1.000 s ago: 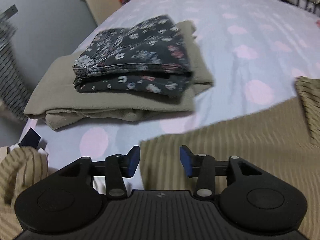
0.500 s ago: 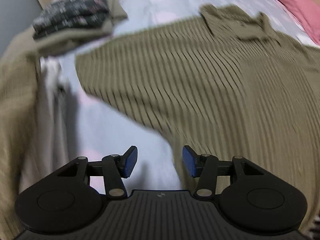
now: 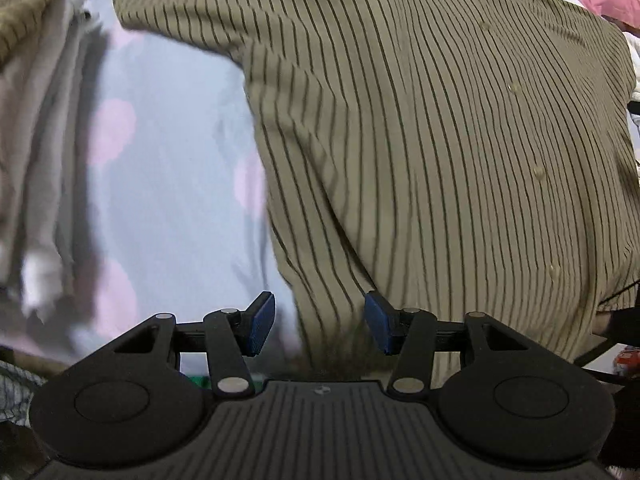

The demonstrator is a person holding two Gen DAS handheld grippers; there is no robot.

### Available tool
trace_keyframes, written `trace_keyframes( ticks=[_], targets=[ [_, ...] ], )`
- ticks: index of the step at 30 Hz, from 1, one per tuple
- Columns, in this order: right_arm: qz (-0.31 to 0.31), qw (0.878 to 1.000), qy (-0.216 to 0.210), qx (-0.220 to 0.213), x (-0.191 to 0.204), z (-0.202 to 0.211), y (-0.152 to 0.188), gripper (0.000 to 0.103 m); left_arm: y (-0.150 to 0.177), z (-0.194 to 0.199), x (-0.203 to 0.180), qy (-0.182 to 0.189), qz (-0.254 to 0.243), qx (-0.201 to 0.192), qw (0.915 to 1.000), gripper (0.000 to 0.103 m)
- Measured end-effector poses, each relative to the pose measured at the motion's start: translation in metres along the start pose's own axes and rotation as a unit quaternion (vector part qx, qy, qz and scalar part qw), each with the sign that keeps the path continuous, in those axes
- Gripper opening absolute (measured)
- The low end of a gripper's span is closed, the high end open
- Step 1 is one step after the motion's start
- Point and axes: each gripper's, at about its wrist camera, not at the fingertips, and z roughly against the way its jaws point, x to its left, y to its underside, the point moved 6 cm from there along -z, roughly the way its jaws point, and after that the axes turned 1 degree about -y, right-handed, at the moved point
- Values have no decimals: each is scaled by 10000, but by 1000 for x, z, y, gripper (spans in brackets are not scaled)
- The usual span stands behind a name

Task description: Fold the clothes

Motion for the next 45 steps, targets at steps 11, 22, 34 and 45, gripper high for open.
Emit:
trace_keyframes(
  ticks=[11,22,34,45],
  targets=[
    [22,9999,-102,-124,11,12,7,58,18,-11,12,88,490,7,9988,2],
    [89,9999,-52,-52,15,9,7,58,47,18,37,-438,345,425,9975,0],
    [80,9999,105,69,5,5,13,58,46,-6,60,-749,582,821,9921,26],
    [328,9991,152,233,16,0,16,58,-2,70,27,-146,345,-841,9958,51]
  ],
)
